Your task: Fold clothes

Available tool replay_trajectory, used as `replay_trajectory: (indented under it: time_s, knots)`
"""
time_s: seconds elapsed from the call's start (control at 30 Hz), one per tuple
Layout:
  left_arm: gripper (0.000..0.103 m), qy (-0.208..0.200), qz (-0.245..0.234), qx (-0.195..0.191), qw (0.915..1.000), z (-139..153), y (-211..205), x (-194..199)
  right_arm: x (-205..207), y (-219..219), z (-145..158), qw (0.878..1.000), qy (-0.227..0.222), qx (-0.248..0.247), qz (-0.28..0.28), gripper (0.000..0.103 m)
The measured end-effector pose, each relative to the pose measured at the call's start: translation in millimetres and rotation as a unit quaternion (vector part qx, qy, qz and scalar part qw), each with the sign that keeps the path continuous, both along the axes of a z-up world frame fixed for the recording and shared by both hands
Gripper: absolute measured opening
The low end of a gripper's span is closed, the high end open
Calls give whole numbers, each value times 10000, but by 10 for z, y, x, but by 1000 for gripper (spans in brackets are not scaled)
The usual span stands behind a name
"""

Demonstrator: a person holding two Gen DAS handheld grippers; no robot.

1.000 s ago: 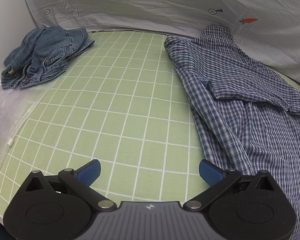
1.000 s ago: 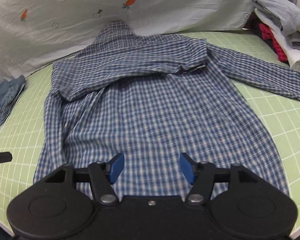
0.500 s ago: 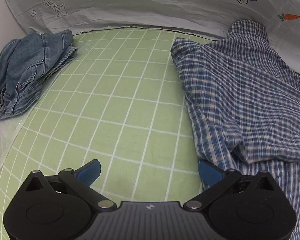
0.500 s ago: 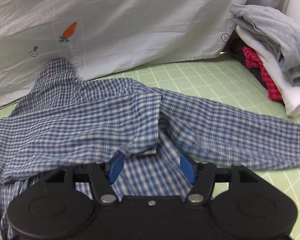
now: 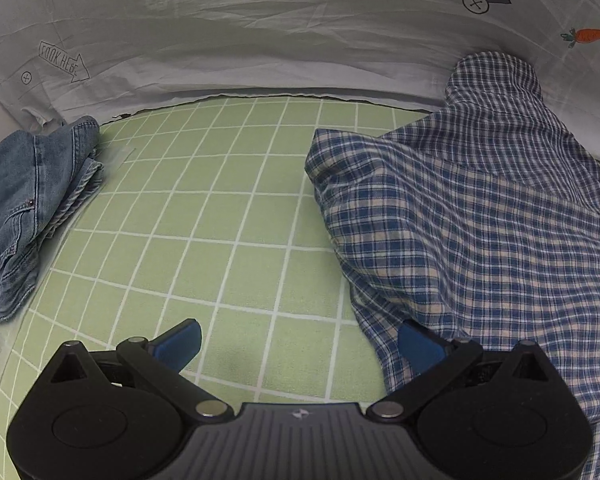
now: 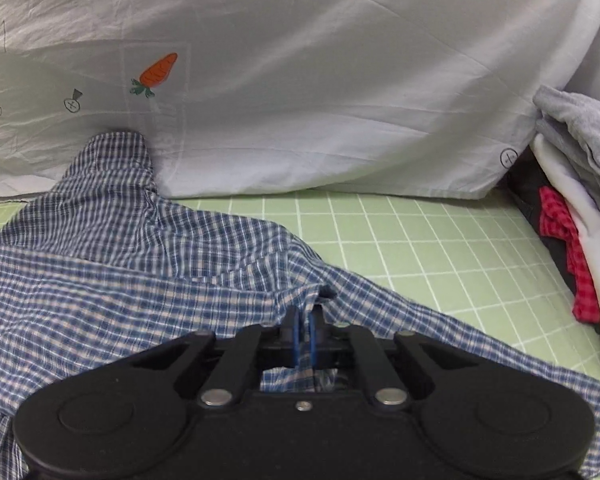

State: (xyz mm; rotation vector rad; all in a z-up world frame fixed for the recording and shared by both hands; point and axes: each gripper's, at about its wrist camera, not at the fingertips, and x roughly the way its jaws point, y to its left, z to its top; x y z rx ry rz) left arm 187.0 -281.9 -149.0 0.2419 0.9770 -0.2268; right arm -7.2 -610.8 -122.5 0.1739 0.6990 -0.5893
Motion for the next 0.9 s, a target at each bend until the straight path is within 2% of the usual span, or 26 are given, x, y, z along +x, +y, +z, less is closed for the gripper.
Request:
replay_trajectory:
  time_s: [0.07,0.13,0.17,0.23,0.3,0.37,0.53,0.67,0.73,0.8,0.83,0.87,0.9]
  knots:
    - [103,-41,43,-121,9999,54,33,40,-30,-45,156,9996,-267,-10,-79,2]
    - [103,-80,108,-241,9996,112,74,88,-120,-165,343,9967,-728,181,-310,2]
    - [103,-99,140,-301,9994,142,95,112,-181,-247,429,9935,-984,271,-505,2]
    - [103,-99,204,-464,9987,173,121,163,-270,-419,540,9881,-1191,159,-961,1]
    - [103,-59,256,-658,9975,190,135,216,-307,-590,535,9853,-1069,-33,-1333,1]
    - [103,78,222,-933,9954,179,100,275,-354,-761,469,9831,-934,70,-1576,2]
    - [103,304,-77,-1709,9848,151,-98,424,-462,-881,353,9835,-828,224,-1594,2]
    - [99,429,-208,-2160,9752,94,-283,607,-480,-925,280,9821,-840,303,-1660,2]
    - [88,525,-206,-2342,9705,58,-356,718,-484,-972,258,9808,-826,298,-1739,2]
    - [61,703,-165,-2473,9662,12,-414,828,-490,-1024,250,9800,-809,270,-1800,2]
    - [52,782,-142,-2516,9646,-11,-437,881,-494,-1049,248,9796,-800,254,-1827,1]
    - [30,832,-141,-2583,9624,-28,-458,921,-496,-1080,250,9794,-808,253,-1835,1]
    - [2,834,-118,-2627,9612,-29,-483,946,-495,-1114,255,9793,-828,261,-1831,1]
